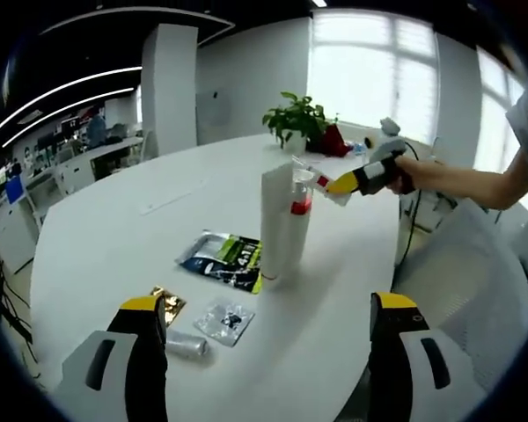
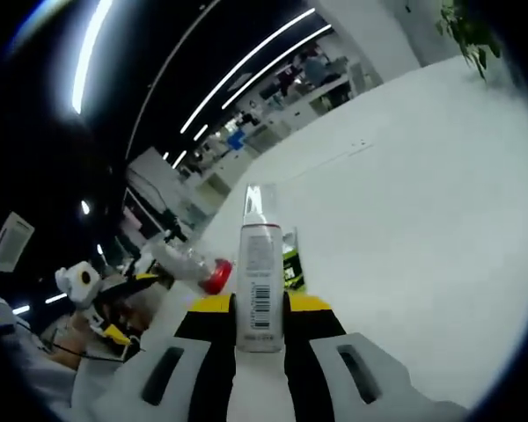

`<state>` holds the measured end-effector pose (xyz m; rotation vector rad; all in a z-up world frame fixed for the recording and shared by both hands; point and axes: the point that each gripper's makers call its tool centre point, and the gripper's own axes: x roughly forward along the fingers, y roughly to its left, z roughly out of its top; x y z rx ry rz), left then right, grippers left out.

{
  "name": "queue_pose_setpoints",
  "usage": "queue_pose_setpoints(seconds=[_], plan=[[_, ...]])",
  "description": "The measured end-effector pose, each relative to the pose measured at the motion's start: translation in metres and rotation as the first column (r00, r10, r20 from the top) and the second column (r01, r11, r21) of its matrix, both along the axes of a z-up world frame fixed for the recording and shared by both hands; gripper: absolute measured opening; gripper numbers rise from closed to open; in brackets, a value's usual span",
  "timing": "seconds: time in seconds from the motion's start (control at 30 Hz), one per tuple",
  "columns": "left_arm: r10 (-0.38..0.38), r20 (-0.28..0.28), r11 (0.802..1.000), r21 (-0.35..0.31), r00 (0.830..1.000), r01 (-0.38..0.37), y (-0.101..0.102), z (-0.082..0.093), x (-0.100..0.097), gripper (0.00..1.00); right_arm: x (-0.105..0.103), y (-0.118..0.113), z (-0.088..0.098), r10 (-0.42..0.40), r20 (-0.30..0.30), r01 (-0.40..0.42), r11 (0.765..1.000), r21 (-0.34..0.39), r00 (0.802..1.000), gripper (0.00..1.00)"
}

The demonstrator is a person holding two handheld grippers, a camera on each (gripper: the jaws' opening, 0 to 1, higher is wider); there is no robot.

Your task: Arrange the skincare products in the storage area until every visible bottle or jar stands upright without overlapping.

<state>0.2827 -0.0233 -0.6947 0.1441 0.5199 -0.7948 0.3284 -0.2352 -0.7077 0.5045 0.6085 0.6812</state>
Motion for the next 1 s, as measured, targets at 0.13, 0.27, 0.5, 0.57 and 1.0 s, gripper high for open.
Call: queue_pose_setpoints(seconds=[0.13, 0.27, 0.5, 0.57, 1.0], plan=[[-0.006, -0.002, 1.0, -0.025, 1.0, 0.006, -0.004, 0.007, -0.001, 0.86, -0.007, 0.001, 0.014, 0.004, 0.029, -0.005, 0.999, 0.039, 1.0, 0.19], [-0.03, -0.006, 0.998, -0.047, 1.0, 0.03, -0.011, 0.011, -0.005, 0.83, -0.018, 0.01, 0.025, 0.038, 0.063, -0.039, 0.999, 0.022, 0.997, 0.19], [-0.058, 0.012, 0.994, -0.091, 0.998, 0.059, -0.023, 0.021, -0.007, 0.77, -0.031, 0.027, 0.055, 0.086, 0.147, -0.095, 0.994, 0.056, 0.985, 0.19], [-0.079, 0.021, 0.989, -0.121, 0.997, 0.081, -0.03, 0.028, -0.009, 0.73, -0.036, 0.034, 0.06, 0.119, 0.164, -0.128, 0.991, 0.046, 0.979, 0.19], [-0.197, 0.059, 0.907, -0.368, 0.979, 0.205, -0.074, 0.074, -0.017, 0.62, -0.063, 0.081, 0.076, 0.272, 0.231, -0.293, 0.954, 0.058, 0.934, 0.19]])
